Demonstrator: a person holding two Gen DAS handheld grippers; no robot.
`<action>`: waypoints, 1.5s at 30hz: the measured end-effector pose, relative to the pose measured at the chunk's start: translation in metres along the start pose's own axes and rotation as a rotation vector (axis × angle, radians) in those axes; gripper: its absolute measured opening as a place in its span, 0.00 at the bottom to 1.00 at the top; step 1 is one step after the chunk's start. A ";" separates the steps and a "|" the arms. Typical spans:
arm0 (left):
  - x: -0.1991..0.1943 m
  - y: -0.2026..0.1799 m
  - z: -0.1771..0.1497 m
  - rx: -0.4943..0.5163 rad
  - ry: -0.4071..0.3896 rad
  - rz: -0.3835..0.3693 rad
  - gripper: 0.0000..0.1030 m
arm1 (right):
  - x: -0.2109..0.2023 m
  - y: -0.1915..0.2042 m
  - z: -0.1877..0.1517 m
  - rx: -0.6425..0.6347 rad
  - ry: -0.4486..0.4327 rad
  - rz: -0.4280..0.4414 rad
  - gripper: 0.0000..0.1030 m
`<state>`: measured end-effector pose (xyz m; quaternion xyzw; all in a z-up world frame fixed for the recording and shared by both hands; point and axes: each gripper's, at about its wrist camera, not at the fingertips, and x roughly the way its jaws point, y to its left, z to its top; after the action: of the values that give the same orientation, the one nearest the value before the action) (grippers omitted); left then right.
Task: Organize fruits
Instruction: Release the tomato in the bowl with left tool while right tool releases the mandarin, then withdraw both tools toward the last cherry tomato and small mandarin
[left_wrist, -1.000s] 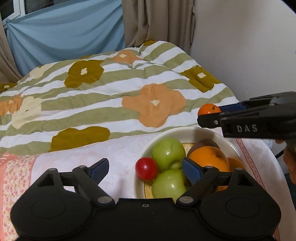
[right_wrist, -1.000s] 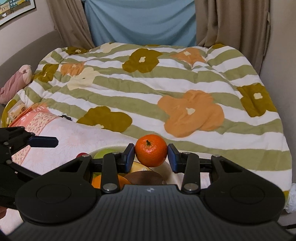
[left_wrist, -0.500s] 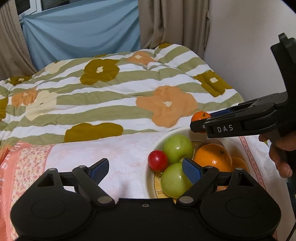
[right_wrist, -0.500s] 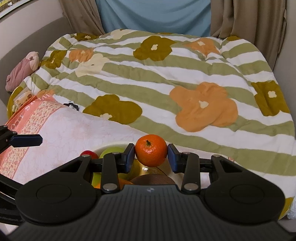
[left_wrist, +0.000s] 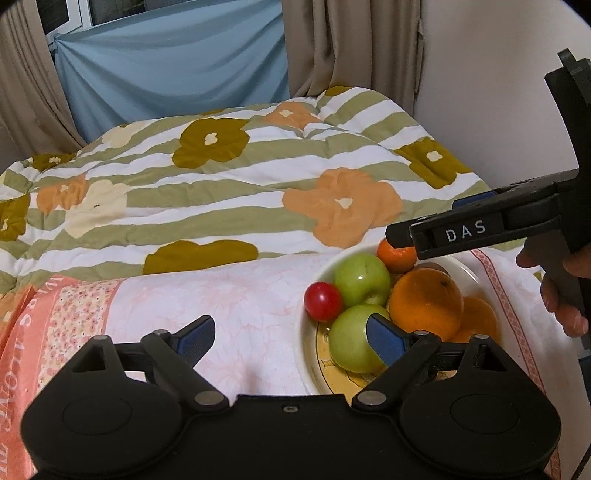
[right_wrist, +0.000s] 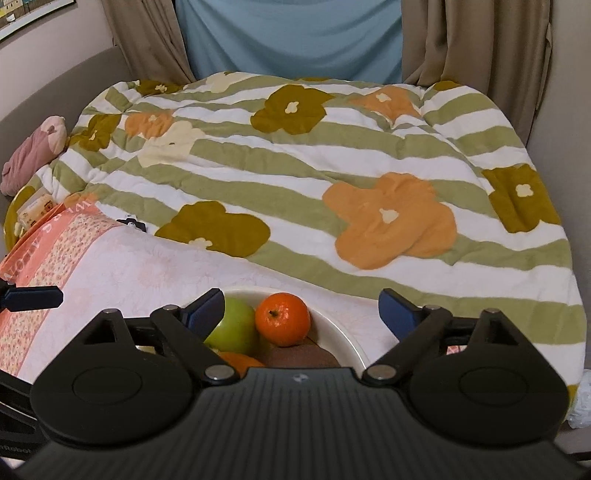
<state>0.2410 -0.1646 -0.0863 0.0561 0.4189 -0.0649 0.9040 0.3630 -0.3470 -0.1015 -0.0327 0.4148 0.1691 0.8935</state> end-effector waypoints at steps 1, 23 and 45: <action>-0.002 0.000 0.000 0.001 -0.003 0.000 0.89 | -0.003 0.001 0.000 0.001 -0.003 -0.003 1.00; -0.124 0.056 -0.036 0.079 -0.188 -0.015 0.96 | -0.146 0.076 -0.034 0.129 -0.163 -0.173 1.00; -0.131 0.123 -0.108 0.201 -0.156 -0.147 0.97 | -0.154 0.197 -0.105 0.212 -0.083 -0.284 1.00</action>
<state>0.0963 -0.0170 -0.0503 0.1106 0.3419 -0.1767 0.9163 0.1296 -0.2251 -0.0384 0.0106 0.3845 -0.0021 0.9231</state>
